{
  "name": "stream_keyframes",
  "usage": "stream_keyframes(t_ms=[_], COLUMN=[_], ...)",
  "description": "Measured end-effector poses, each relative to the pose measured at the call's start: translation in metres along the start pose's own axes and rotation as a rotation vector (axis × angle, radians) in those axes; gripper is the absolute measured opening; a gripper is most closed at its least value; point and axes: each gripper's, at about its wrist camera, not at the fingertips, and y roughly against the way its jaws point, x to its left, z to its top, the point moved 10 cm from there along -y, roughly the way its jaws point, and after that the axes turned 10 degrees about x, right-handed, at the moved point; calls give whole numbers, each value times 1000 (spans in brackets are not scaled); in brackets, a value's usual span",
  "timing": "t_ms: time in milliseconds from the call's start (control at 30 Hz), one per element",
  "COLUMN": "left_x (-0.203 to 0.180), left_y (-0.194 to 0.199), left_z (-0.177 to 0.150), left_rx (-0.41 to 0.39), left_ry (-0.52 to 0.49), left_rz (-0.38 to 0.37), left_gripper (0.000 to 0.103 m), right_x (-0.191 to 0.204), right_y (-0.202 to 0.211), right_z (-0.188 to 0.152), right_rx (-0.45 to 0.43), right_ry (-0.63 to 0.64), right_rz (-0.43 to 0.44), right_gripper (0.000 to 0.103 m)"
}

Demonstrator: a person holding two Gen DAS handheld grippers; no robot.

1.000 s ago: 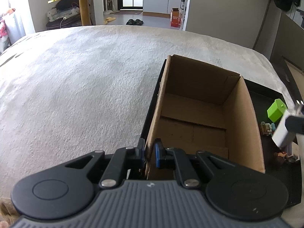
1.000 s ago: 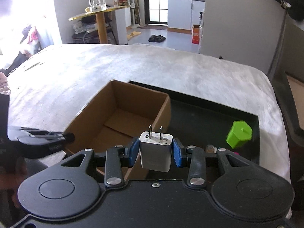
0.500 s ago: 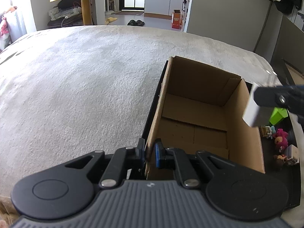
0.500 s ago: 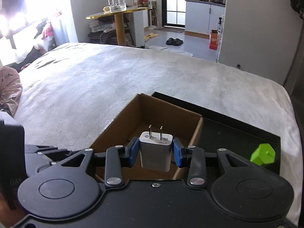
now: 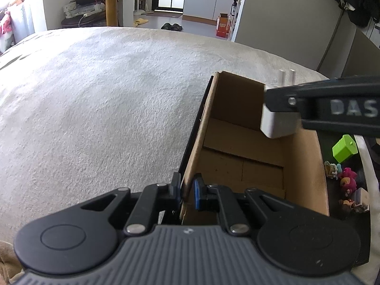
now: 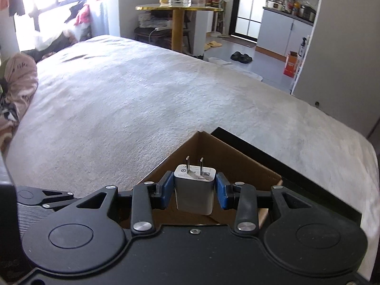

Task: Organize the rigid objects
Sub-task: 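Lift the white charger with the right gripper and release it into the box, then move the right gripper to the brown-haired doll and grasp it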

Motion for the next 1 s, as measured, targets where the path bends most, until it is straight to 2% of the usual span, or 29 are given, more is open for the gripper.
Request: stream_keyframes(t_ms=[233, 333, 467, 733, 1000], left_x=[2, 2, 2, 2, 1], left_y=[-1, -1, -3, -2, -2], left_z=[1, 0, 0, 1, 1], left_rx=[-1, -3, 3, 2, 4], left_ry=[9, 9, 12, 9, 4], left_rz=[-3, -2, 3, 4, 13], left_gripper=[10, 11, 11, 11, 11], right_x=[7, 3, -4, -22, -42], right_y=[-9, -4, -2, 10, 19], right_z=[6, 9, 6, -21, -57], right_rx=[-6, -40, -34, 0, 48], right_ry=[38, 53, 21, -37, -108], right_rz=[0, -47, -38, -42, -55], right_gripper=[38, 44, 44, 56, 59])
